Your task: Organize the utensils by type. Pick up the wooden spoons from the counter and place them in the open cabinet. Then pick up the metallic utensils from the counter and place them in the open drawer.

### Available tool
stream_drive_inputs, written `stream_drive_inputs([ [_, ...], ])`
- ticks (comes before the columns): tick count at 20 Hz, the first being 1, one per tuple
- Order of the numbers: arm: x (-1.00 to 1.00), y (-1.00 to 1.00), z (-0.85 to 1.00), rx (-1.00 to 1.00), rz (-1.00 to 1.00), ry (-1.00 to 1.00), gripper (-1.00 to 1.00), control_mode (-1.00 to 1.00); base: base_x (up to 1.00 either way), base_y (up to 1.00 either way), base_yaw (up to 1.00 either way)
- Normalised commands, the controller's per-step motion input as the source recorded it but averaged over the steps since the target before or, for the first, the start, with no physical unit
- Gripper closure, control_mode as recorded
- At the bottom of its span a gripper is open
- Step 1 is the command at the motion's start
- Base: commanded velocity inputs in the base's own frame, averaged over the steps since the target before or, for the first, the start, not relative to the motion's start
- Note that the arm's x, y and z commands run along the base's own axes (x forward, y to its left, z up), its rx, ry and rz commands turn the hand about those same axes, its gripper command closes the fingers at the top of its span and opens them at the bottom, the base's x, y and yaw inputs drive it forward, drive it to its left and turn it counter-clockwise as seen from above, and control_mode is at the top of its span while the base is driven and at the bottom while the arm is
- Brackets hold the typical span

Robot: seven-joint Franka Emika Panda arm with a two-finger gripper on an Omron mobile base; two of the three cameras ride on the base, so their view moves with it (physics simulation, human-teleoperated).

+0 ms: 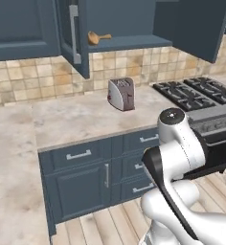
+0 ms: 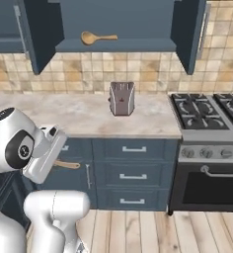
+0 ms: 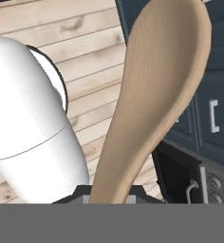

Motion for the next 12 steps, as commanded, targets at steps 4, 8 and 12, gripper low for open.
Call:
stream_drive_inputs([
  [4, 0.0, 0.0, 0.0, 0.0, 0.0, 0.0, 1.0, 1.0, 0.65, -0.37, -0.08],
  [8, 0.0, 0.0, 0.0, 0.0, 0.0, 0.0, 1.0, 1.0, 0.59, -0.43, -0.21],
  [12, 0.0, 0.0, 0.0, 0.0, 0.0, 0.0, 1.0, 1.0, 0.58, -0.32, -0.18],
])
